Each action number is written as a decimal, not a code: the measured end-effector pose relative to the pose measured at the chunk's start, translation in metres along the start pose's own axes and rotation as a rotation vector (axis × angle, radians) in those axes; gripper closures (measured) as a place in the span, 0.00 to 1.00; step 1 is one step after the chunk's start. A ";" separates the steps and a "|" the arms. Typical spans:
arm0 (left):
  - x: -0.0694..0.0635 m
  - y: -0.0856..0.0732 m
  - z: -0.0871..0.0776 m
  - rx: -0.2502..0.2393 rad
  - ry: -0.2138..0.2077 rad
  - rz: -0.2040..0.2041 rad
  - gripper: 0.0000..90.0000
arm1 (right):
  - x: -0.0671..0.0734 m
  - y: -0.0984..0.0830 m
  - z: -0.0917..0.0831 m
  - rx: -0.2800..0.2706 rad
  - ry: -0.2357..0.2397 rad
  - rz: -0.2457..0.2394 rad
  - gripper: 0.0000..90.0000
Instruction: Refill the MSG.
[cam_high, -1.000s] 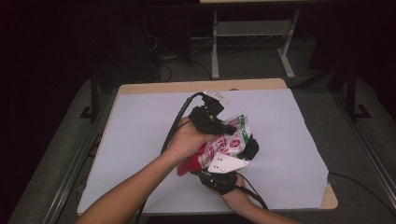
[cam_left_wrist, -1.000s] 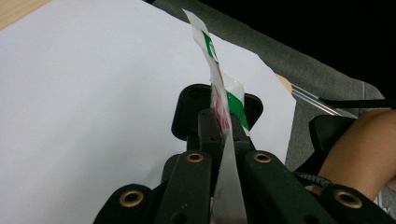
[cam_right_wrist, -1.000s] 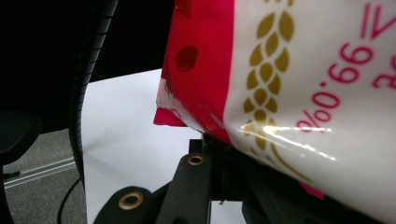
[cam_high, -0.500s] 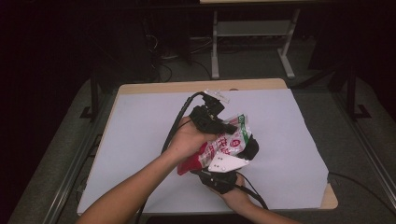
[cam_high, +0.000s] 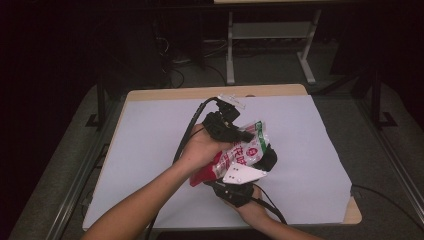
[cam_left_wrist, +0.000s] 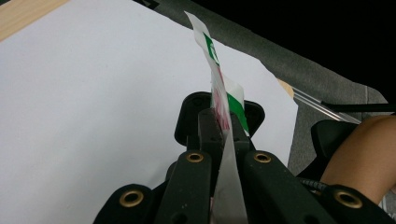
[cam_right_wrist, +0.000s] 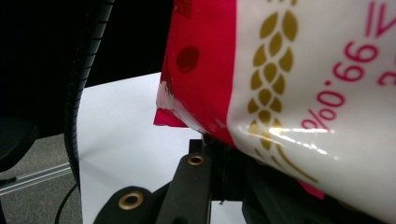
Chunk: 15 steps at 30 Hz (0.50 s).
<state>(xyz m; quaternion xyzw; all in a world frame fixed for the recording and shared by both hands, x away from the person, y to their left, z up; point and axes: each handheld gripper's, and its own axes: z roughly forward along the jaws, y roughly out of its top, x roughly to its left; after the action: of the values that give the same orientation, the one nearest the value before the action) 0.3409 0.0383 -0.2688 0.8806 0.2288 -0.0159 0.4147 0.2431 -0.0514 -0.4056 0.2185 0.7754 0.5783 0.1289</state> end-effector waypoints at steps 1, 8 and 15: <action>0.000 0.001 0.000 0.004 0.001 0.004 1.00 | 0.000 0.000 0.000 -0.002 -0.003 0.001 1.00; -0.002 0.005 0.001 0.019 0.008 0.001 1.00 | 0.000 0.001 -0.001 -0.013 -0.007 0.011 1.00; -0.004 0.007 0.004 0.028 0.016 -0.005 1.00 | 0.000 0.002 -0.002 -0.021 0.000 0.016 1.00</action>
<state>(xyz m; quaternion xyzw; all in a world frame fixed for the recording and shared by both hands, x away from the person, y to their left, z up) 0.3411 0.0298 -0.2656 0.8858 0.2339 -0.0132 0.4006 0.2421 -0.0528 -0.4035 0.2235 0.7676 0.5873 0.1264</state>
